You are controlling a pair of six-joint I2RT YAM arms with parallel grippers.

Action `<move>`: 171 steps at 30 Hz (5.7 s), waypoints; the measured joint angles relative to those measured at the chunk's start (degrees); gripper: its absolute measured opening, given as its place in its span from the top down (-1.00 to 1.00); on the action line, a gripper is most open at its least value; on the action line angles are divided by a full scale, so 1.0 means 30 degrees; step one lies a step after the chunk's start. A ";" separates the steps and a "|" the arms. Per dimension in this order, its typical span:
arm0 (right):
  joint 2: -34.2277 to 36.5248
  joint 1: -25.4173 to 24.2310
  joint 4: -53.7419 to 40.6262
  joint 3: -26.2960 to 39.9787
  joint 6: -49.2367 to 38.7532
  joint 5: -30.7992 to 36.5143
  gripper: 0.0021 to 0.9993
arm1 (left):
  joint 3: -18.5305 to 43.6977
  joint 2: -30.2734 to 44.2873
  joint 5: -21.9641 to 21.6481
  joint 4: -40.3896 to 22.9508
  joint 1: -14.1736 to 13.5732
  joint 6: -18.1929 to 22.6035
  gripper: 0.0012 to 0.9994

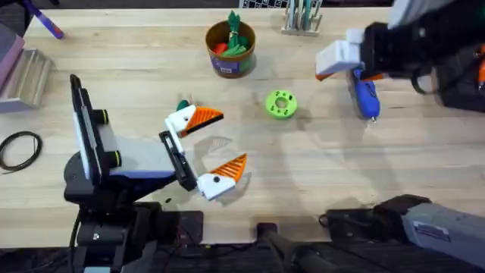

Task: Pick up the gripper from the table and insert it into the empty holder that is missing its gripper. Then pick up a screw, insert it into the mounting hole, and use the screwdriver to tighten it. Finally, clean up the table by picking up the vegetable and placing it into the bucket.

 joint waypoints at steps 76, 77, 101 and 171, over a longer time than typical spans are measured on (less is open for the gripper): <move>1.0907 0.3372 0.3926 0.0633 1.0778 0.2373 -0.51 | 0.0000 -0.0004 0.0000 0.0000 0.0000 0.0000 -0.97; 1.1023 0.3372 0.3958 0.0633 1.0710 0.2410 -0.51 | 0.0000 0.0003 0.0000 0.0000 0.0000 0.0000 -0.97; 1.1318 0.3911 0.4432 0.0626 1.0163 0.3281 -0.09 | 0.0000 -0.0002 0.0000 0.0000 0.0000 0.0000 -0.97; 1.1638 0.3911 0.4673 0.0633 1.0076 0.4824 0.58 | 0.0000 -0.0004 0.0000 0.0000 0.0000 0.0000 -0.97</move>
